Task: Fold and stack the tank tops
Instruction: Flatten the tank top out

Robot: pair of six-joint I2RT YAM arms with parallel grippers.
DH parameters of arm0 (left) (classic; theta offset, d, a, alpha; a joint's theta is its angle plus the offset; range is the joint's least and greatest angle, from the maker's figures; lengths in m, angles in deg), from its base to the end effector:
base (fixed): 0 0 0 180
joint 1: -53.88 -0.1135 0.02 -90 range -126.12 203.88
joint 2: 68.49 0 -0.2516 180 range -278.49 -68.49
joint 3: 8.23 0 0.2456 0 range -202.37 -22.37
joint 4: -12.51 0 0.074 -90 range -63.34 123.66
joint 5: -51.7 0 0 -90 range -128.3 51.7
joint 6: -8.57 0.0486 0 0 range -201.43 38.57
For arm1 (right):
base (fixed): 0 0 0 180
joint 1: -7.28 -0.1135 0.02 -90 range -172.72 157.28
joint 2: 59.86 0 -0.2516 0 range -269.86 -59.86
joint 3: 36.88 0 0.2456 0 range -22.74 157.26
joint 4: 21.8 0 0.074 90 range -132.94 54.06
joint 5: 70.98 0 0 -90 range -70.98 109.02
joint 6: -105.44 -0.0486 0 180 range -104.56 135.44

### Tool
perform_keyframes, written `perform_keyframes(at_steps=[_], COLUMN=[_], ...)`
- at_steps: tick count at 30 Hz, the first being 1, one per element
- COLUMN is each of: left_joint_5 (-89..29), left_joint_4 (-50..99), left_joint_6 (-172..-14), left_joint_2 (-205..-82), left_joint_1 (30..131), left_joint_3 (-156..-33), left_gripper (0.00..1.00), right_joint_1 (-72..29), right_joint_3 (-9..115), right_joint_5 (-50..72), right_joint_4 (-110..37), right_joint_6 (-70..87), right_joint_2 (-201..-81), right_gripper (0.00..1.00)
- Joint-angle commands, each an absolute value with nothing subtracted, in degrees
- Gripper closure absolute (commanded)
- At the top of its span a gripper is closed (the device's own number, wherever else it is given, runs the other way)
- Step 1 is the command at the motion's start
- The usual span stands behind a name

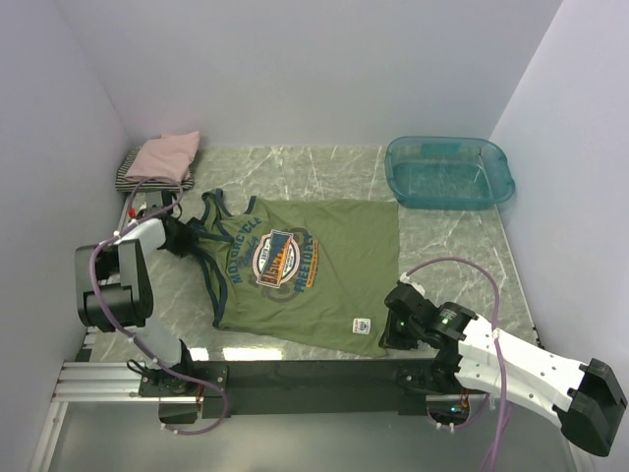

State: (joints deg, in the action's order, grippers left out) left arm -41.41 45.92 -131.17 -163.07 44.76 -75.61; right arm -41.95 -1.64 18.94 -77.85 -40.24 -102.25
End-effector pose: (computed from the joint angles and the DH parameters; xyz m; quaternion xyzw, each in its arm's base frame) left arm 0.3142 0.0531 0.1453 -0.4811 0.8388 -0.0634 0.2469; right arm 0.0869 0.1009 0.1431 0.0546 0.9712 0.1842 0.1407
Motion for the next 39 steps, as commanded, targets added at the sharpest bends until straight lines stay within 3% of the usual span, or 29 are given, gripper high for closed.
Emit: perform_keyframes(at_steps=[1, 3, 4, 5, 16, 22, 24, 25, 28, 29, 32, 39], left_joint_5=[-45.32, -48.84, -49.72, -51.55, -60.80, -54.23, -50.70, -49.13, -47.35, -47.09, -46.56, -50.42], left_joint_4=[47.92, 49.33, 50.81, 51.44, 59.87, 56.99, 54.71, 54.08, 52.94, 53.11, 54.34, 58.47], left_joint_6=[-132.93, -133.46, -133.99, -134.08, -138.47, -135.68, -134.09, -132.51, -131.36, -131.18, -130.74, -130.21], left_joint_2=[-165.25, -165.34, -165.34, -165.34, -163.76, -163.76, -163.32, -162.80, -159.02, -157.19, -153.93, -146.45], left_joint_1=[44.83, 44.83, 44.83, 44.83, 37.90, 31.65, 31.56, 31.47, 31.65, 31.65, 32.26, 44.72], left_joint_3=[-78.96, -79.67, -80.55, -81.08, -83.72, -80.38, -79.86, -79.51, -78.28, -78.18, -77.92, -75.99], left_gripper=[0.75, 0.86, 0.97, 0.99, 0.99, 0.99, 0.90, 0.74, 0.54, 0.52, 0.47, 0.48], right_joint_1=[-41.76, -41.76, -41.85, -41.85, -41.76, -41.85, -41.76, -41.85, -41.85, -41.85, -41.85, -41.59], right_joint_3=[-1.91, -1.91, -1.91, -2.00, -1.56, -2.26, -2.35, -2.44, -3.14, -3.23, -2.35, 3.09], right_joint_5=[19.19, 19.19, 19.19, 19.19, 18.22, 17.52, 17.17, 17.08, 16.21, 16.12, 17.69, 30.08], right_joint_4=[-76.37, -76.46, -76.37, -76.19, -74.79, -73.47, -72.85, -72.68, -71.01, -70.22, -71.17, -78.83], right_joint_6=[-40.46, -40.46, -40.46, -40.54, -39.66, -39.75, -39.66, -39.49, -39.23, -39.14, -39.75, -43.97], right_joint_2=[-101.78, -101.60, -101.34, -101.25, -102.83, -102.83, -103.27, -103.45, -103.71, -103.71, -103.19, -99.14], right_gripper=[0.96, 0.96, 0.96, 0.96, 0.98, 1.00, 0.98, 0.96, 0.82, 0.70, 0.56, 0.49])
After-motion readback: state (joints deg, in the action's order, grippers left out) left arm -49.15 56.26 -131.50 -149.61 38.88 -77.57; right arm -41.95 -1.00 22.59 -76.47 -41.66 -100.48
